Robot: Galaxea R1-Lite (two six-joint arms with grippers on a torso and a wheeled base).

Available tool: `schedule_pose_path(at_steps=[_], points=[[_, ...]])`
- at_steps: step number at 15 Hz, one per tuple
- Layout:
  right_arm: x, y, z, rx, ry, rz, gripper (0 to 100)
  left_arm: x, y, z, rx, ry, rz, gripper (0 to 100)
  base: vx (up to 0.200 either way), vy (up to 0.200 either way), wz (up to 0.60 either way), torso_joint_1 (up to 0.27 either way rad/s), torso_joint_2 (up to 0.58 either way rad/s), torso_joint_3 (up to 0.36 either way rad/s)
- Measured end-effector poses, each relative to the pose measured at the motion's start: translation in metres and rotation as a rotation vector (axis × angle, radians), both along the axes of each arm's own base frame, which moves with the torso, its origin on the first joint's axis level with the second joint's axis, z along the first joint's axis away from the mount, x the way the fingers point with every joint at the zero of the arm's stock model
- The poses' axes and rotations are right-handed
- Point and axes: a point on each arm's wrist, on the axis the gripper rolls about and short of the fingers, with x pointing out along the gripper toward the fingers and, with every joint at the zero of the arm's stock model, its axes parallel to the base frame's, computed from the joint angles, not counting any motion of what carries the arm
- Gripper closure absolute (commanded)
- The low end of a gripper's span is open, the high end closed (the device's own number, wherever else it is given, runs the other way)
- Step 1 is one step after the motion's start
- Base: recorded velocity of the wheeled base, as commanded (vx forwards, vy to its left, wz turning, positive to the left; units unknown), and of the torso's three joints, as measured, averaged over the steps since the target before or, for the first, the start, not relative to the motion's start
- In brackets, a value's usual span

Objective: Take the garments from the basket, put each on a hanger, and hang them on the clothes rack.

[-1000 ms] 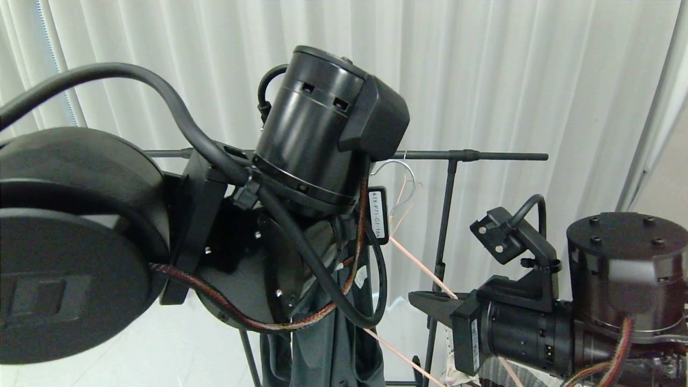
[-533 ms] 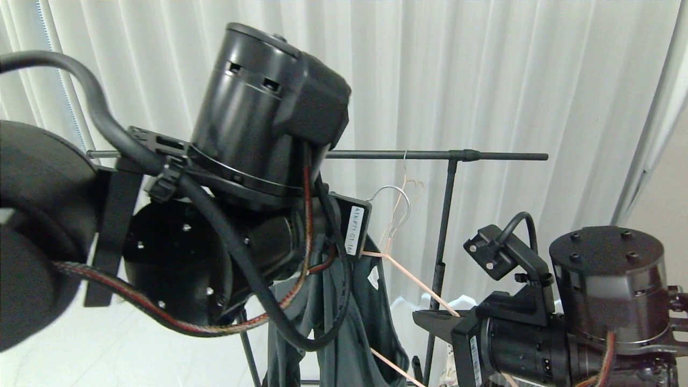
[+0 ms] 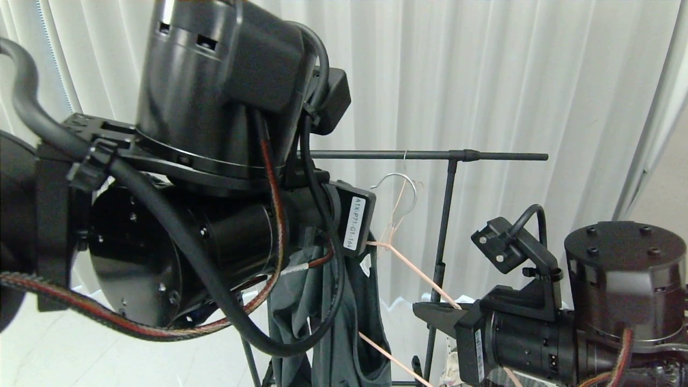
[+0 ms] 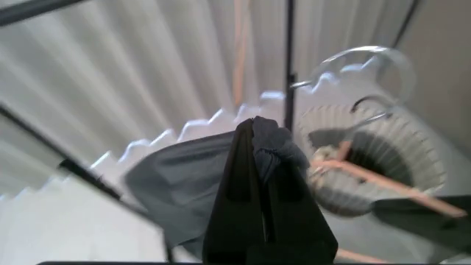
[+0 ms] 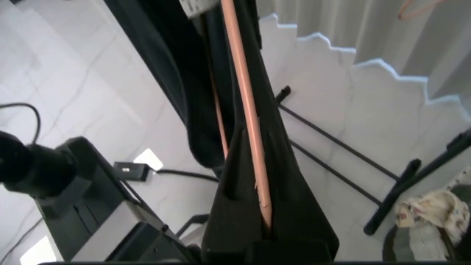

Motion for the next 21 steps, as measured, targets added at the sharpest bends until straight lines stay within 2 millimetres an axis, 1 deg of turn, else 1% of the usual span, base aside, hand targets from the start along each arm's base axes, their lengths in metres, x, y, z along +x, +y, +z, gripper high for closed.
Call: schedule_pose_path(at_steps=[4,7,10,11,16,21], points=[[0.005,0.008,0.01,0.04,-0.015,-0.006,100,-0.001,-0.014,-0.008,0.0,0.0,-0.031,100,0.0,0.0,0.0,0.0,0.0,0.0],[0.01,0.008,0.016,0.081,-0.002,-0.038,100,-0.004,-0.017,-0.009,0.002,0.001,-0.043,100,0.0,0.0,0.0,0.0,0.0,0.0],[0.017,0.007,0.025,0.14,-0.036,-0.061,100,-0.007,-0.019,-0.009,-0.001,0.001,-0.055,100,0.0,0.0,0.0,0.0,0.0,0.0],[0.018,0.006,0.026,0.147,-0.039,-0.067,100,-0.007,-0.02,-0.009,-0.001,0.001,-0.056,0,0.0,0.0,0.0,0.0,0.0,0.0],[0.027,-0.001,0.033,0.195,-0.086,-0.133,100,-0.008,-0.016,-0.009,0.0,0.0,-0.048,0,0.0,0.0,0.0,0.0,0.0,0.0],[0.031,-0.013,0.038,0.206,-0.14,-0.169,100,-0.016,-0.001,-0.015,0.006,0.003,-0.044,0,0.0,0.0,0.0,0.0,0.0,0.0]])
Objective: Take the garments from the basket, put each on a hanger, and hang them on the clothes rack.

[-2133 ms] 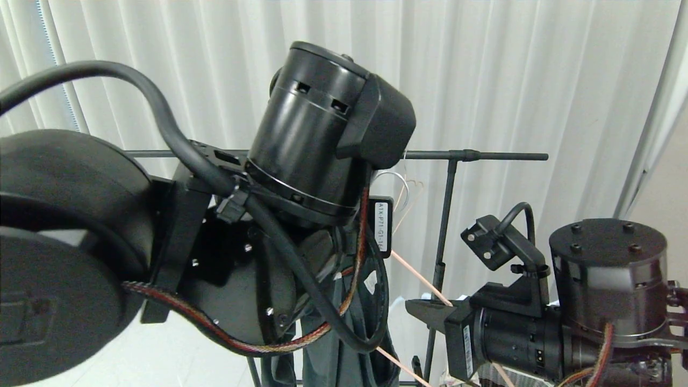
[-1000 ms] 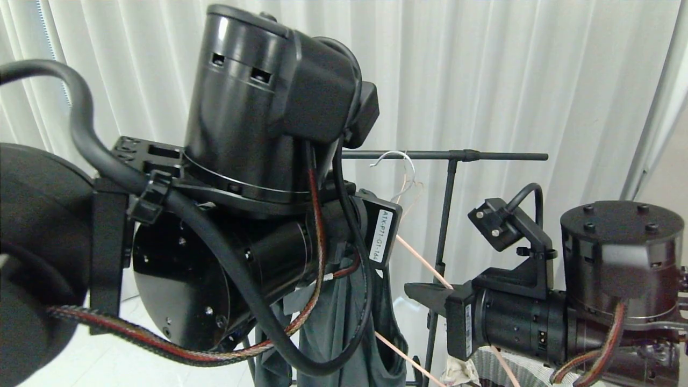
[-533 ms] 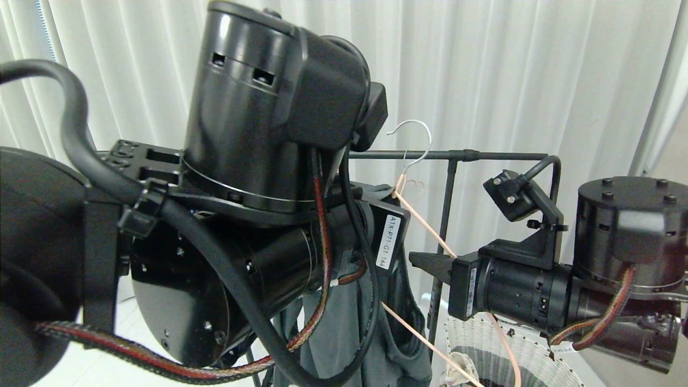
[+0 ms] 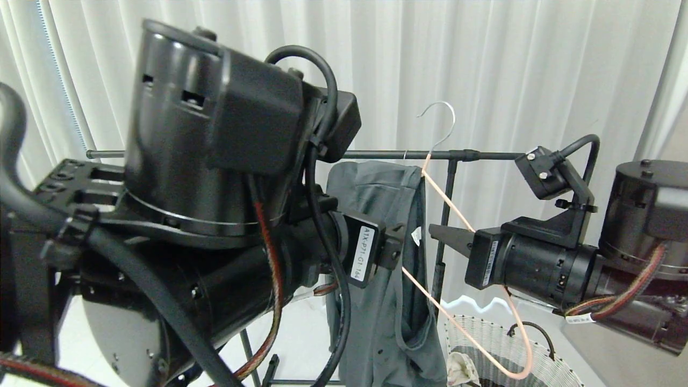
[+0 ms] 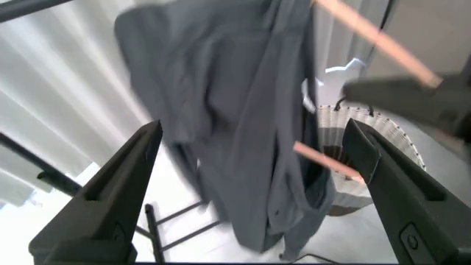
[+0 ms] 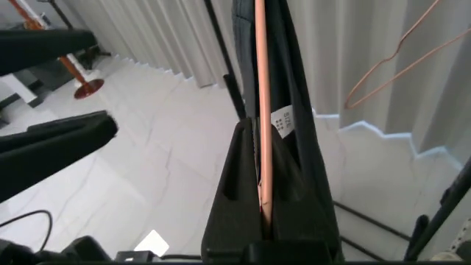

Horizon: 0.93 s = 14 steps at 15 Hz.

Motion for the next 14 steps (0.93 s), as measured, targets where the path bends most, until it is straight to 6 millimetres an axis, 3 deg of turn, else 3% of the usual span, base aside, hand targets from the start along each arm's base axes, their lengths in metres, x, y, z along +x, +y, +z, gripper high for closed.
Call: schedule_pose_path(at_steps=[4,9,12,14], points=[[-0.005,-0.018,-0.008,-0.063,-0.091,0.042,100,-0.001,0.025,-0.013,0.005,-0.015,0.036,0,0.0,0.0,0.0,0.0,0.0,0.0],[-0.035,-0.049,-0.028,-0.18,-0.186,0.184,100,-0.014,0.058,-0.025,0.059,0.004,-0.043,0,0.0,0.0,0.0,0.0,0.0,0.0],[-0.048,-0.053,-0.032,-0.179,-0.219,0.232,100,-0.035,0.08,-0.037,0.094,0.025,-0.223,0,0.0,0.0,0.0,0.0,0.0,0.0],[-0.061,-0.051,-0.038,-0.189,-0.23,0.295,100,-0.042,0.088,-0.038,0.096,0.011,-0.251,0,0.0,0.0,0.0,0.0,0.0,0.0]])
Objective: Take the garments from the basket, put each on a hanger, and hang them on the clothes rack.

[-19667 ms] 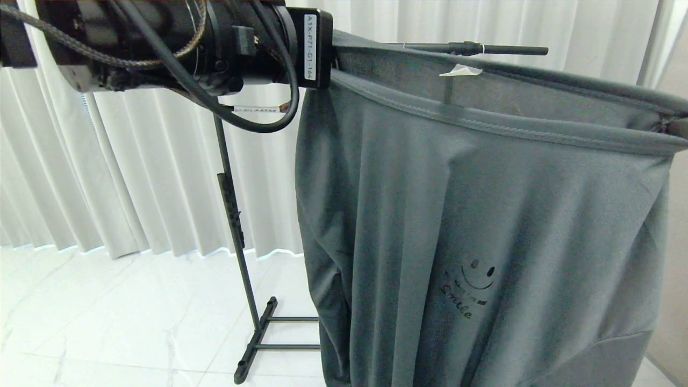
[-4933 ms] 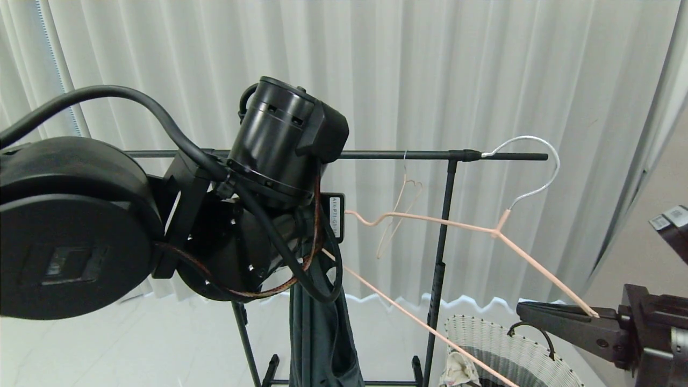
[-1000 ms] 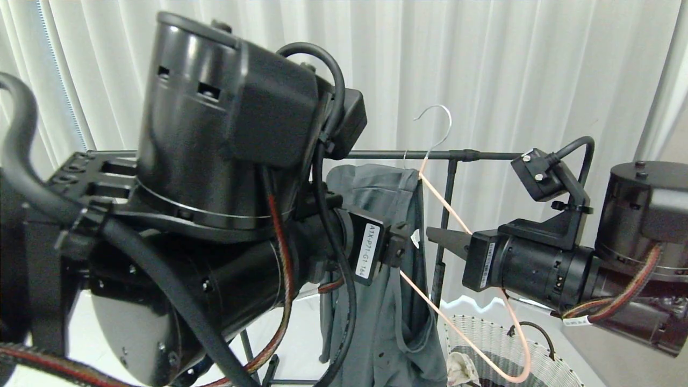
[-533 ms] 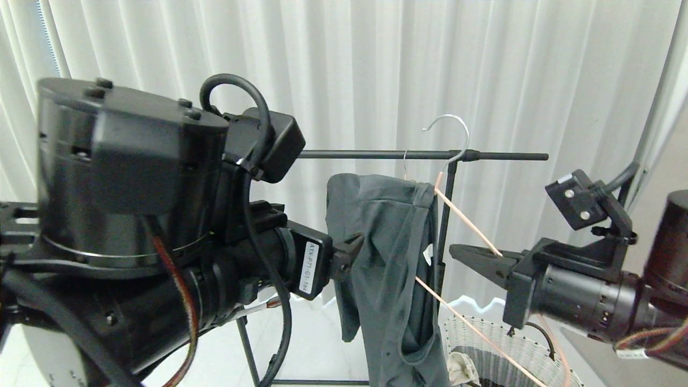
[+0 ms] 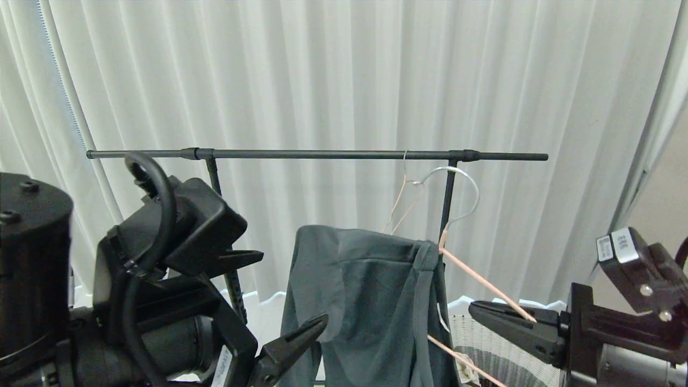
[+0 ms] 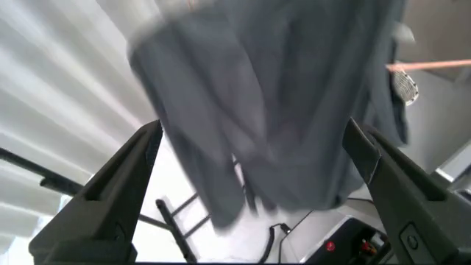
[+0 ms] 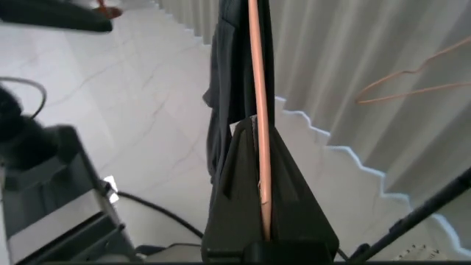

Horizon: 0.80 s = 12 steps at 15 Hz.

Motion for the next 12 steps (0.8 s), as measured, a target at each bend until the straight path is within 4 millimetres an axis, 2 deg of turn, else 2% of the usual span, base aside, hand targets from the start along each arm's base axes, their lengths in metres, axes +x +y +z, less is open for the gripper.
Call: schedule_pose_path(at_steps=[2,4,8,12], points=[[-0.015,0.0,-0.009,-0.024,0.001,0.07,100,-0.006,0.003,0.0,0.001,-0.006,-0.048,0,0.0,0.0,0.0,0.0,0.0,0.0],[-0.028,-0.004,-0.017,-0.049,0.006,0.125,100,-0.017,0.005,-0.008,0.018,0.008,-0.174,0,0.0,0.0,0.0,0.0,0.0,0.0],[-0.042,-0.005,-0.023,-0.068,-0.009,0.201,100,-0.027,0.005,-0.02,0.047,-0.008,-0.293,0,0.0,0.0,0.0,0.0,0.0,0.0],[-0.049,-0.005,-0.023,-0.069,-0.038,0.253,100,-0.034,0.002,-0.035,0.063,0.059,-0.4,0,0.0,0.0,0.0,0.0,0.0,0.0]])
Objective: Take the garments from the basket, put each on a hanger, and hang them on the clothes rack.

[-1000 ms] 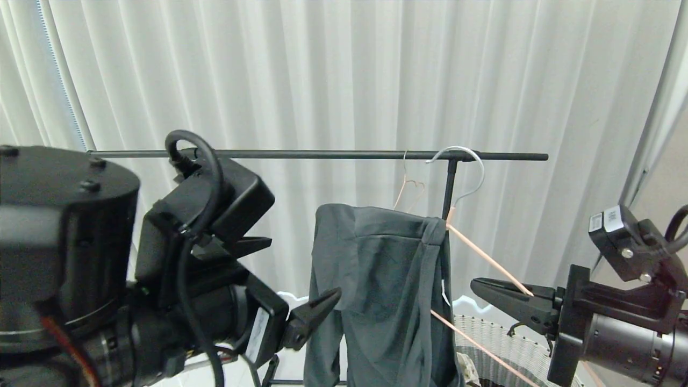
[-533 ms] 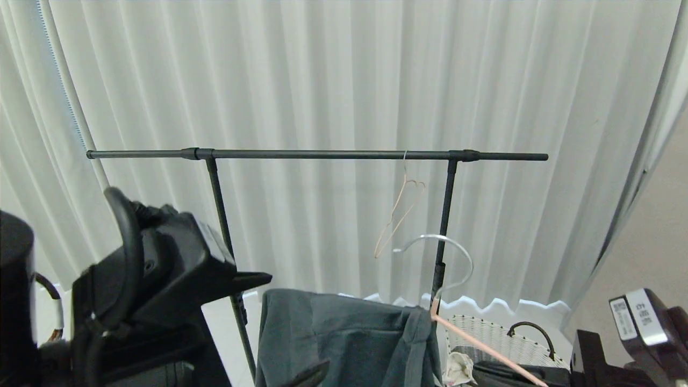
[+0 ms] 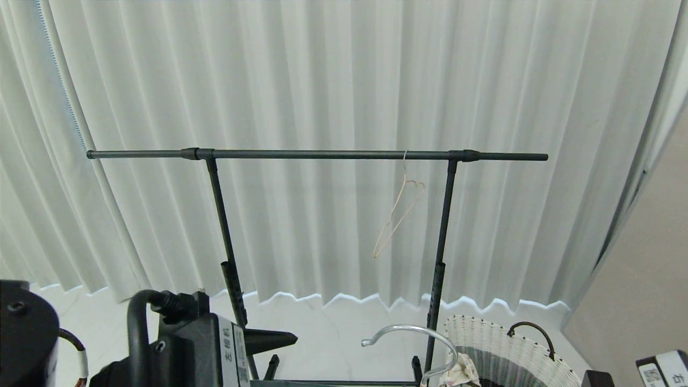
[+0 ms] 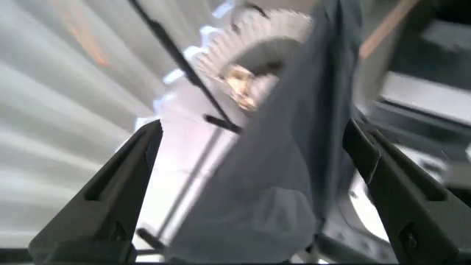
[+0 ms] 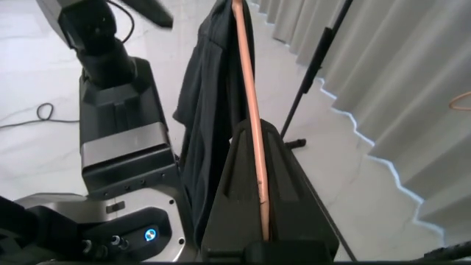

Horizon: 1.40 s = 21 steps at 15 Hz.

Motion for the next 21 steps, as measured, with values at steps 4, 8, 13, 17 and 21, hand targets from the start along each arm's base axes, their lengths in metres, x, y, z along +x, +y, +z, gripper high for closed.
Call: schedule_pose_path(at_steps=[4,8,13,17,21], points=[[-0.003,-0.001,0.002,0.016,-0.015,0.018,100,0.003,-0.007,-0.003,-0.026,0.013,-0.041,0,0.0,0.0,0.0,0.0,0.0,0.0],[-0.012,-0.006,-0.002,0.008,-0.048,0.066,100,0.003,-0.017,-0.008,-0.033,0.035,-0.107,0,0.0,0.0,0.0,0.0,0.0,0.0],[-0.016,-0.008,0.001,0.027,-0.06,0.089,100,0.001,-0.025,-0.012,-0.022,0.044,-0.145,100,0.0,0.0,0.0,0.0,0.0,0.0],[-0.017,-0.009,0.003,0.037,-0.063,0.096,100,-0.001,-0.028,-0.016,-0.006,0.053,-0.165,100,0.0,0.0,0.0,0.0,0.0,0.0],[-0.018,-0.012,0.006,0.055,-0.068,0.091,100,-0.002,-0.029,-0.019,0.002,0.058,-0.174,100,0.0,0.0,0.0,0.0,0.0,0.0]])
